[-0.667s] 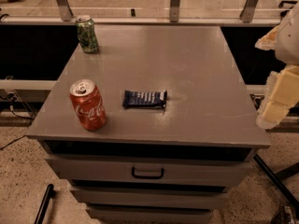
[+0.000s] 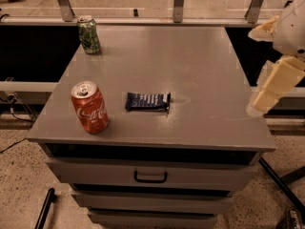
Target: Move coke can near green can
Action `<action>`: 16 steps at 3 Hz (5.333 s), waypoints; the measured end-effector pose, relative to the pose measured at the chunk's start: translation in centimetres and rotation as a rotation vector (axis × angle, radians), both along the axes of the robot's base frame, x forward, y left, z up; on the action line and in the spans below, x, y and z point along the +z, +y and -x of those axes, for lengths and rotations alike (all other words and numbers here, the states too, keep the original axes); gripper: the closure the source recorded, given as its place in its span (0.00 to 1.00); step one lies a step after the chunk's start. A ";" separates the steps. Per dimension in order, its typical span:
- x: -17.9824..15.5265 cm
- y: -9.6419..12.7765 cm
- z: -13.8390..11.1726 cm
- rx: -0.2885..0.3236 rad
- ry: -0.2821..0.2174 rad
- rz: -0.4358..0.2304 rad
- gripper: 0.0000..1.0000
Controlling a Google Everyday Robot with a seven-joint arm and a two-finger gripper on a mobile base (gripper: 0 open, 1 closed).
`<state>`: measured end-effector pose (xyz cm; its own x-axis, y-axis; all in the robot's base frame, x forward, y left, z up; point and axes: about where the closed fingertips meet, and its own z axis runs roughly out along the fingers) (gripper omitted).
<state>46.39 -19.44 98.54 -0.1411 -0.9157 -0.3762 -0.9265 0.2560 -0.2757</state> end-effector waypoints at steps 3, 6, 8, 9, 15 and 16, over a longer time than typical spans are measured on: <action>1.6 22.3 -6.9 0.322 -0.208 -0.697 0.00; 0.2 27.6 -5.5 0.329 -0.175 -0.949 0.00; -7.5 28.9 -6.1 0.288 -0.074 -1.065 0.00; -8.8 30.1 -5.7 0.307 -0.053 -1.070 0.00; -10.9 32.1 -4.1 0.266 -0.088 -1.018 0.92; -9.1 30.1 -7.5 0.248 -0.148 -0.977 1.00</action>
Offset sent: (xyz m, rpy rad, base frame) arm 0.1057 0.2646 0.0436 0.9551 -0.2944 0.3693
